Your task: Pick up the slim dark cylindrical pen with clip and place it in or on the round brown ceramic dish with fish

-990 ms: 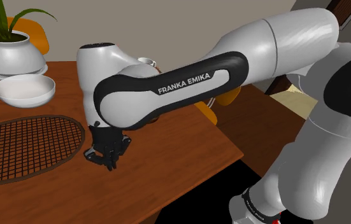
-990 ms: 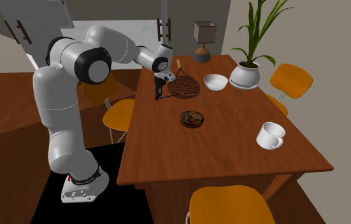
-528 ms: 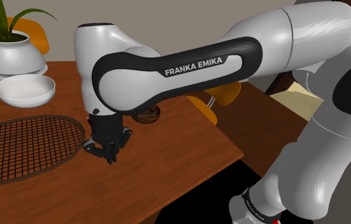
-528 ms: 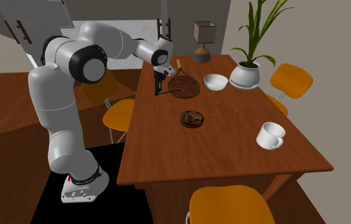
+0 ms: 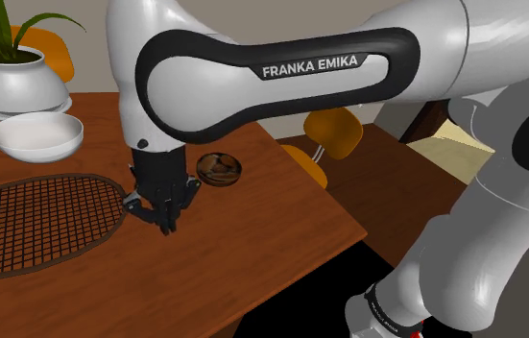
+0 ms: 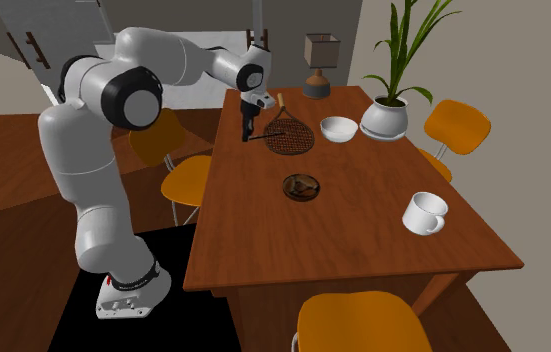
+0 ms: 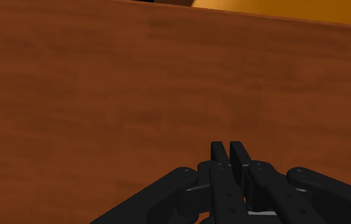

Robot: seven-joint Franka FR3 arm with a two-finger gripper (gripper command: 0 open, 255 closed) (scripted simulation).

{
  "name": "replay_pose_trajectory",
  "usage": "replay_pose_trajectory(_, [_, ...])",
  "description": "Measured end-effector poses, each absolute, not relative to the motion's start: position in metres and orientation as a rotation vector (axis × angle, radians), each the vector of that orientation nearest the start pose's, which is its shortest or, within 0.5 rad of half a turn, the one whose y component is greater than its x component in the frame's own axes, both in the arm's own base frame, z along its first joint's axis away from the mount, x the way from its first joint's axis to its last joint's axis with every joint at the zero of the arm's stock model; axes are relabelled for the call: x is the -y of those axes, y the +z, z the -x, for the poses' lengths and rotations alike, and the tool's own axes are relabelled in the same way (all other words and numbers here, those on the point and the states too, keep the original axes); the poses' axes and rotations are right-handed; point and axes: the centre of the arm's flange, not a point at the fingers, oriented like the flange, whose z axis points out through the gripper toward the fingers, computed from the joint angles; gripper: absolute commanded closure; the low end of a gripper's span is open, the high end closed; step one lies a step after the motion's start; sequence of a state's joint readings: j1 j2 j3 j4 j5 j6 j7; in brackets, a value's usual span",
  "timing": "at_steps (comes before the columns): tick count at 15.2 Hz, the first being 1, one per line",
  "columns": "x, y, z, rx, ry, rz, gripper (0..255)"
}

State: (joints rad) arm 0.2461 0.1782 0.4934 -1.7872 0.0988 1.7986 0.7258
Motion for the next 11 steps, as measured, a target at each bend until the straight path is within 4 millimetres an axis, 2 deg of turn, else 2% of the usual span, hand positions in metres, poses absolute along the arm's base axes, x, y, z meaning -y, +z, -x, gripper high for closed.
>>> replay_pose_trajectory(1, [-0.394, 0.454, -0.439, -0.025, 0.354, 3.086, 255])
replay_pose_trajectory(3, [-0.378, 0.457, -0.445, -0.026, 0.354, 3.087, 255])
replay_pose_trajectory(11, [-0.282, 0.462, -0.482, -0.027, 0.355, 3.087, 255])
